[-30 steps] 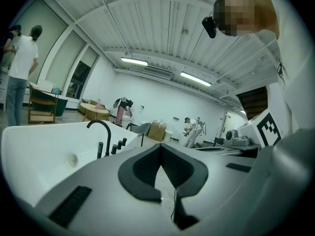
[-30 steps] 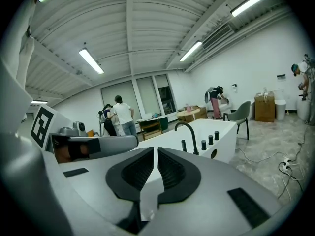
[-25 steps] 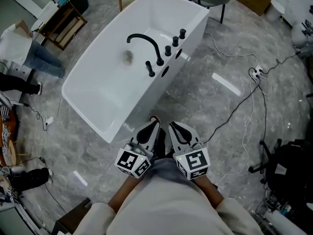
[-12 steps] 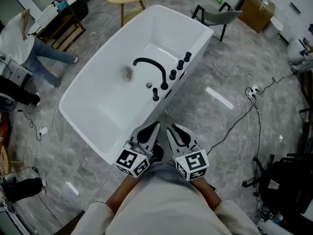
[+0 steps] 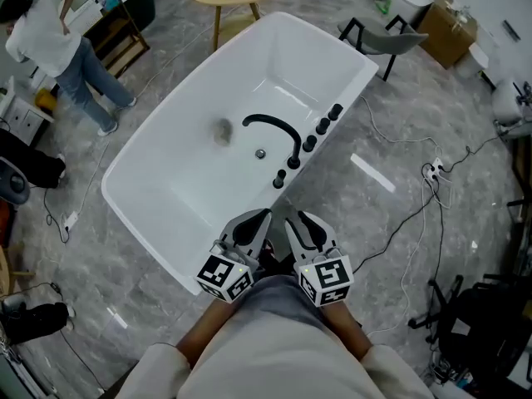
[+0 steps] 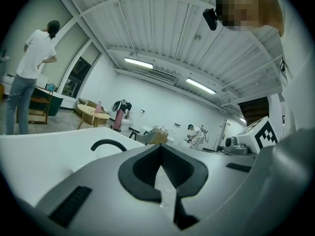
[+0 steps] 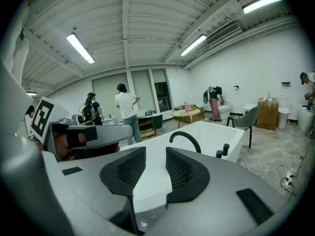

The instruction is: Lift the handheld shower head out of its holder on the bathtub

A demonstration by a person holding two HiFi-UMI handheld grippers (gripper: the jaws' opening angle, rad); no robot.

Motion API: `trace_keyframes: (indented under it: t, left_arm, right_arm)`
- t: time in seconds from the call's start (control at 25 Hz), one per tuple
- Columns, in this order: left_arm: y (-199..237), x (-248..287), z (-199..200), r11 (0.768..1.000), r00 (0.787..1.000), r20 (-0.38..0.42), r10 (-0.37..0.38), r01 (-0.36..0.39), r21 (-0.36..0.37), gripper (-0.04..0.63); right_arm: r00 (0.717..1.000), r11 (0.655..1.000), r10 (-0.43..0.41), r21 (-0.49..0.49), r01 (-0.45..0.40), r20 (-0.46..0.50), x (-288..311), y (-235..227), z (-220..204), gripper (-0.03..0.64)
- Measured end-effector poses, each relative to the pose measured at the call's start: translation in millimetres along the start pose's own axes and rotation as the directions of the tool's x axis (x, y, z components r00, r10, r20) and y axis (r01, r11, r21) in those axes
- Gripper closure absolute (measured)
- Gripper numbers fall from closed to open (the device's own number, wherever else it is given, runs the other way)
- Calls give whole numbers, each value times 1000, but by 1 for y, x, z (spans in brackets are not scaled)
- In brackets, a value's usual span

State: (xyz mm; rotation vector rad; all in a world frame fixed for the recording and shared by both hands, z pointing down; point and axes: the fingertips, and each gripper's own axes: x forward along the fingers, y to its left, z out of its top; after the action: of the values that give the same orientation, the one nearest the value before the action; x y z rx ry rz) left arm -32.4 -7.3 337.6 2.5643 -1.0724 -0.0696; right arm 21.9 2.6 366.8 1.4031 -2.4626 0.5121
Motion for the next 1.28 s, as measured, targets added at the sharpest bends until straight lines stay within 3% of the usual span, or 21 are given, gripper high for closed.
trace_keyframes:
  t: [0.36,0.68,1.08,1.28]
  left_arm:
    - [21,14,-34,999,996,-85,34,-34,-7,591]
    - [35,46,-53,998,992,-106,64,-64,7,591]
    - [60,55,-93,989,979,-167,121,-133,-66,591]
    - [70,41,-108,970,967,-191,171,-199,-141,591]
  right_arm:
    - [997,1000,4,0,-4,-72,42,-16,-28,459]
    - [990,1000,-27,10,29,-139,85,-55,-61,446]
    - [967,999,-27,15,32,-255,142,-90,-126,439]
    - [955,1000,-9,16,15,-298,172,-93,-159,439]
